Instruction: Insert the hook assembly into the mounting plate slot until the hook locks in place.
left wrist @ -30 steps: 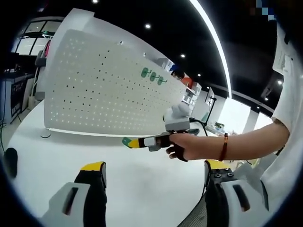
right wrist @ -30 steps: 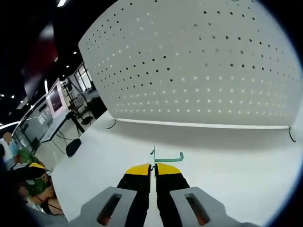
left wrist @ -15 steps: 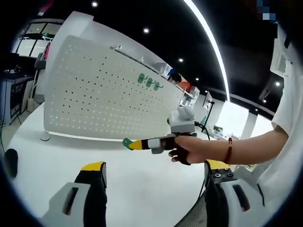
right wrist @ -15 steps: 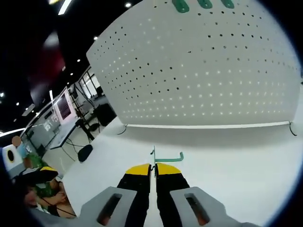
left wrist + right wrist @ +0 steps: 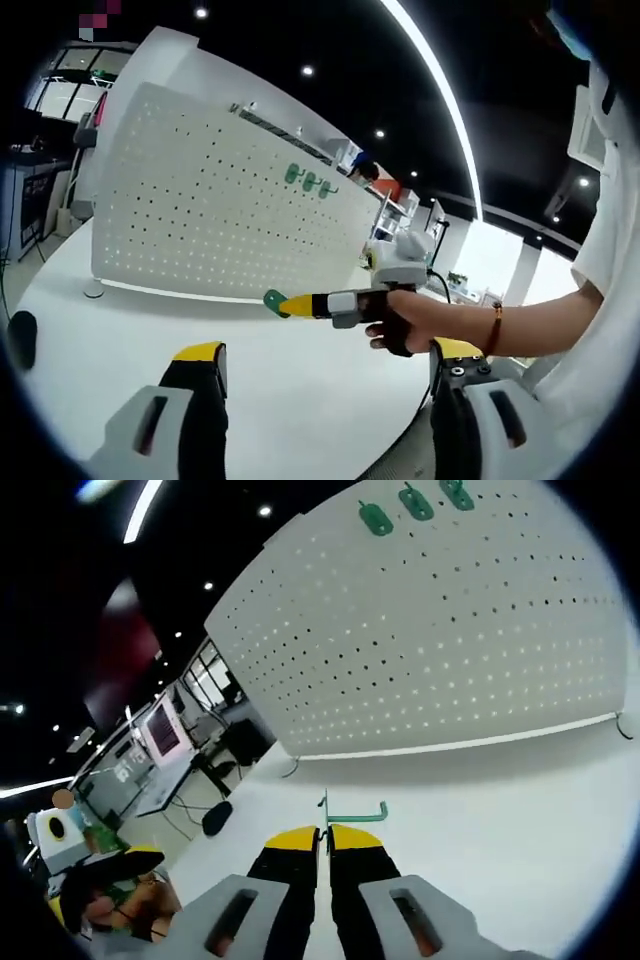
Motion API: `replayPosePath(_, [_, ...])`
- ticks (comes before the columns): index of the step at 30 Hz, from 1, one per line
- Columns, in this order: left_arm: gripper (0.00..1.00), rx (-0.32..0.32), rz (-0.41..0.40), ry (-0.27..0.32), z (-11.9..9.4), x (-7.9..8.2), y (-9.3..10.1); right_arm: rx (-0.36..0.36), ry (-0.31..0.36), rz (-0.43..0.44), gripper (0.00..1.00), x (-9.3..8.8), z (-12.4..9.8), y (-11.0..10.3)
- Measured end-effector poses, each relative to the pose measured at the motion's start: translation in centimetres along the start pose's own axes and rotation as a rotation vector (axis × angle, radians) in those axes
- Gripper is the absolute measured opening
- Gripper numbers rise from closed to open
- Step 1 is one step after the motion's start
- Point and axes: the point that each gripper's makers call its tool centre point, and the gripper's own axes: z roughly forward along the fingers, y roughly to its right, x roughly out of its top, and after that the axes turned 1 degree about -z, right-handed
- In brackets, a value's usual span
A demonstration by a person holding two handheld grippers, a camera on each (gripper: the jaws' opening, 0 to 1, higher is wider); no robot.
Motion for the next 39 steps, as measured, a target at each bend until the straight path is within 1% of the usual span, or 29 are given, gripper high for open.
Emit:
replayPosePath(1, [0.86, -0.004, -0.002, 0.012, -0.1, 0.2, 0.2, 0.001, 0.006, 0.003, 0.02, 0.0, -0.2, -0.2])
replayPosePath(4, [0.85, -0.006, -0.012, 0.038, -0.3, 0.8, 0.3, 0.035, 0.023, 0.014, 0.02, 0.1, -1.0, -1.2])
replayPosePath(7, [0.83, -0.005, -0.003, 0.035, -0.3, 1.0, 0.4, 0.057, 0.027, 0.018, 0.02, 0.0, -1.5, -2.0])
replayPosePath(10, [0.83, -0.007, 0.004, 0.031, -0.4, 1.0, 0.5, 0.064, 0.027, 0.006, 0.02, -0.1, -2.1, -2.4])
replayPosePath(14, [0.82, -0.013, 0.005, 0.025, -0.3, 1.1, 0.8, 0.065, 0.045, 0.002, 0.02, 0.1, -3.0, -2.7])
replayPosePath(18, [0.80, -0.018, -0.003, 0.016, -0.1, 1.1, 1.1, 0.065, 0.054, -0.030, 0.02, 0.3, -3.7, -3.3])
replayPosePath(20, [0.80, -0.025, -0.007, 0.027, 0.1, 1.3, 1.3, 0.062, 0.059, -0.054, 0.02, 0.4, -3.9, -3.6])
replayPosePath(25, [0.78, -0.031, -0.012, 0.031, 0.7, 1.6, 1.7, 0.065, 0.077, -0.121, 0.02, 0.9, -4.6, -4.7])
replayPosePath(28, [0.76, -0.039, -0.033, 0.058, 1.1, 2.1, 1.9, 0.065, 0.086, -0.143, 0.02, 1.0, -5.0, -5.0])
replayPosePath(32, [0.74, -0.043, -0.048, 0.078, 1.4, 2.7, 2.2, 0.060, 0.095, -0.165, 0.02, 1.1, -5.5, -5.2])
replayPosePath(37, [0.69, -0.049, -0.084, 0.077, 1.9, 2.8, 2.4, 0.051, 0.115, -0.258, 0.02, 1.4, -6.1, -6.1])
replayPosePath(39, [0.68, -0.055, -0.094, 0.075, 2.2, 2.7, 2.6, 0.045, 0.111, -0.288, 0.02, 1.4, -6.3, -6.5])
